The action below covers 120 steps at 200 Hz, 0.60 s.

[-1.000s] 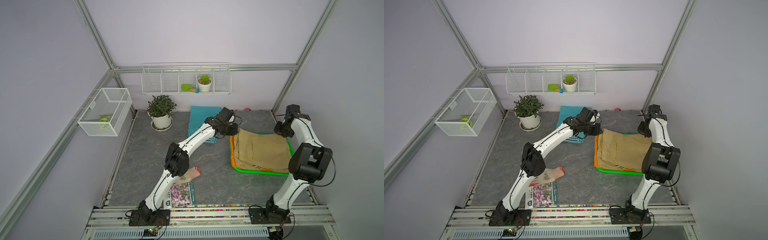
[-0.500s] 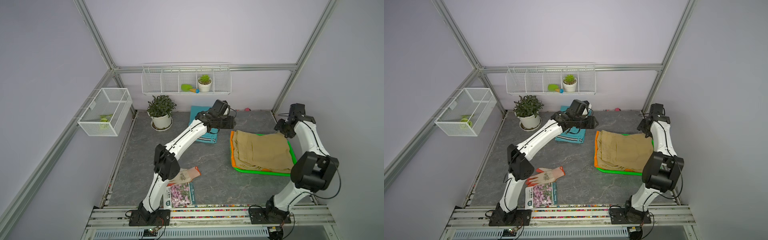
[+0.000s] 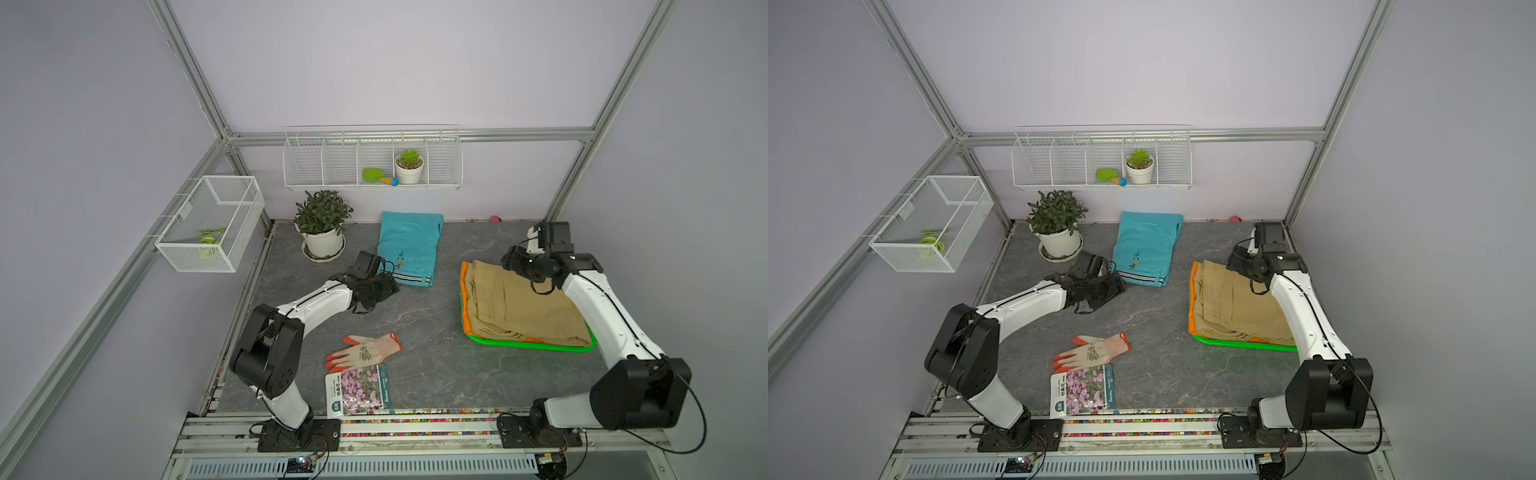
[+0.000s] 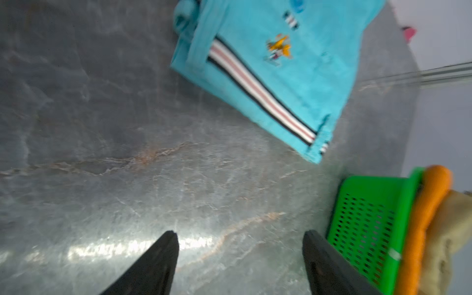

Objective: Put the folded long pants in the basket
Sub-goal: Move the long pant to the center of the board.

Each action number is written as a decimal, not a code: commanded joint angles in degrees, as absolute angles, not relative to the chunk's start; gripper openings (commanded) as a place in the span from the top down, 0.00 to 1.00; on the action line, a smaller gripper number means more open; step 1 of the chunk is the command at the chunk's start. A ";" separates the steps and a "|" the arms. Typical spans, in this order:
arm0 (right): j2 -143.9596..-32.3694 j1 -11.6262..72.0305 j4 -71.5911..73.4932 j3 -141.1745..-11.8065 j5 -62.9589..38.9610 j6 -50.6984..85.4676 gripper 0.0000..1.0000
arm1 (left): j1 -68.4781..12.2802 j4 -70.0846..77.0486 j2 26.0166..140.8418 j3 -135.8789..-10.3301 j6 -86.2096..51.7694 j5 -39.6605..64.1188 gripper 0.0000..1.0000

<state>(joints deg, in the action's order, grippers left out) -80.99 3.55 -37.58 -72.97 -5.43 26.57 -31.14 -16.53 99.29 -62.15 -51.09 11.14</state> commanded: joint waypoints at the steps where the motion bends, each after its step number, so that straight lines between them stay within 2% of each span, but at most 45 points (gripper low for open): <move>1: -79.03 6.75 -36.39 -71.20 -3.61 27.51 0.35 | -31.73 -3.50 103.24 -63.43 -57.35 15.57 0.20; 67: -75.22 8.99 -38.07 -69.15 -4.96 26.06 0.35 | -31.55 5.32 113.50 -65.68 -64.61 14.36 0.22; 77: -74.77 8.97 -38.12 -68.69 -5.40 26.18 0.35 | -31.55 5.36 115.00 -66.61 -65.14 14.15 0.26; 98: -74.37 9.01 -38.10 -68.20 -6.33 26.19 0.36 | -31.55 3.67 118.90 -70.38 -65.25 14.30 0.39; 120: -74.97 8.97 -39.88 -68.17 -5.45 25.93 0.37 | -31.55 1.47 121.38 -72.77 -64.56 13.49 0.46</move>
